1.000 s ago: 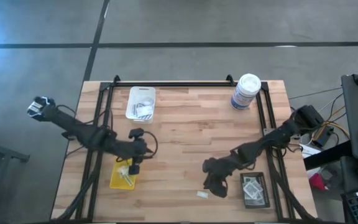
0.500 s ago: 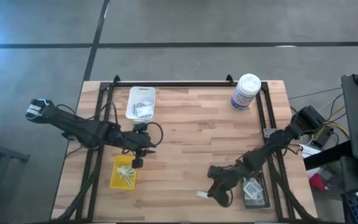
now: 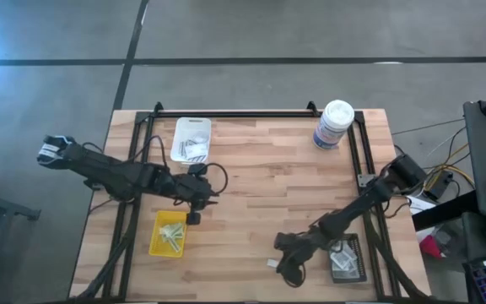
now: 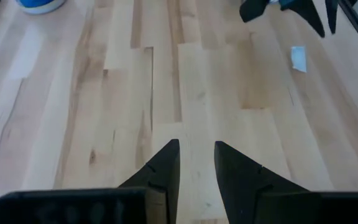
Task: Pick & Place First Aid Supplies
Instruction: Put the green bandage into the yellow bin
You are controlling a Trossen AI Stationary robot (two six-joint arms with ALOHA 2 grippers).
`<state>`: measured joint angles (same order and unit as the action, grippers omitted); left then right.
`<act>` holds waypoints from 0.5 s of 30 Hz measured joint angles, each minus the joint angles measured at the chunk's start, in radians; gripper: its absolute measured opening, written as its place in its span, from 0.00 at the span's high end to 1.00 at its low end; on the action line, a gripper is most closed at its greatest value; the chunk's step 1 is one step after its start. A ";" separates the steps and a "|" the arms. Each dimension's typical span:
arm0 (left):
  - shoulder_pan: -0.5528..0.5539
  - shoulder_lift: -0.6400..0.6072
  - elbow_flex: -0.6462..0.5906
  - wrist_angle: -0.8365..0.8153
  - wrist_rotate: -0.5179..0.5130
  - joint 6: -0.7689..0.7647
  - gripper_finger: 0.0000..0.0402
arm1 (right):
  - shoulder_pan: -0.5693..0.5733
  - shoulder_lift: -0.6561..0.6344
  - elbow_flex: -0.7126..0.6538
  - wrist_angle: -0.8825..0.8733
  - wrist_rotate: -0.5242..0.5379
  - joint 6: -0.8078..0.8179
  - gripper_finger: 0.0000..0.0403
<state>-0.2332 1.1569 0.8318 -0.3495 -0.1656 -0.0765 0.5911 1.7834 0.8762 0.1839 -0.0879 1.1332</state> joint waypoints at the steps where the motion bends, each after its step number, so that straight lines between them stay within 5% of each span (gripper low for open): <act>1: 0.004 0.000 0.000 0.000 0.000 -0.001 0.77 | 0.000 0.006 0.001 -0.001 0.000 -0.015 0.89; 15: 0.018 0.000 0.000 -0.001 0.000 -0.002 0.77 | -0.009 0.070 0.003 -0.006 0.002 -0.234 0.96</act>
<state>-0.2150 1.1568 0.8314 -0.3501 -0.1654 -0.0789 0.5819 1.8533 0.8795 0.1779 -0.0860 0.8994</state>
